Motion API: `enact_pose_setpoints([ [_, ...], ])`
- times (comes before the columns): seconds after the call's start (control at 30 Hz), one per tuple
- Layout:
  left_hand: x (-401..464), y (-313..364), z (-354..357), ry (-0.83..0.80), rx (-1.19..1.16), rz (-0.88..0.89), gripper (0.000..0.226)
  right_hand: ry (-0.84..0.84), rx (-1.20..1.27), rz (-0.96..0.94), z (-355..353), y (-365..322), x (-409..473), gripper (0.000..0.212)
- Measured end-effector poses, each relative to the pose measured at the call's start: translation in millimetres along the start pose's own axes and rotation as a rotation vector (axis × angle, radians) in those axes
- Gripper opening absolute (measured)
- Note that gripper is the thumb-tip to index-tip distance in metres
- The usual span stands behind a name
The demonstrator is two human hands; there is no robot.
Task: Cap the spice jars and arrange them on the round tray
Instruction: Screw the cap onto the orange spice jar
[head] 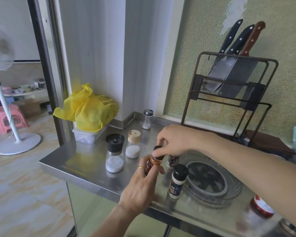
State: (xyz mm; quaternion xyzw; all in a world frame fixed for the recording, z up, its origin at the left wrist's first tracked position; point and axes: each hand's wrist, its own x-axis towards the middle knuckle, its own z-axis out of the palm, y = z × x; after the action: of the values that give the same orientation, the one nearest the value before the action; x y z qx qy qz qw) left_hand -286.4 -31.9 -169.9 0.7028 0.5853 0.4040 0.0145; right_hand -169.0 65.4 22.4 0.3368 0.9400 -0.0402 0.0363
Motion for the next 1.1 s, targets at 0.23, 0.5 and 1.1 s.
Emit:
enact_pose_setpoints([
  [0.23,-1.1,-3.2,2.6,0.003,-0.018,0.017,0.044,-0.003,0.051,0.004,1.0,4.9,2.9,0.039],
  [0.5,-2.2,-6.0,4.9,-0.002,-0.020,0.035,0.042,0.004,0.078,-0.007,3.0,7.3,-1.8,0.045],
  [1.1,-3.1,0.2,-0.2,-0.007,0.004,0.054,0.042,0.049,0.039,-0.001,7.2,4.3,-5.3,0.044],
])
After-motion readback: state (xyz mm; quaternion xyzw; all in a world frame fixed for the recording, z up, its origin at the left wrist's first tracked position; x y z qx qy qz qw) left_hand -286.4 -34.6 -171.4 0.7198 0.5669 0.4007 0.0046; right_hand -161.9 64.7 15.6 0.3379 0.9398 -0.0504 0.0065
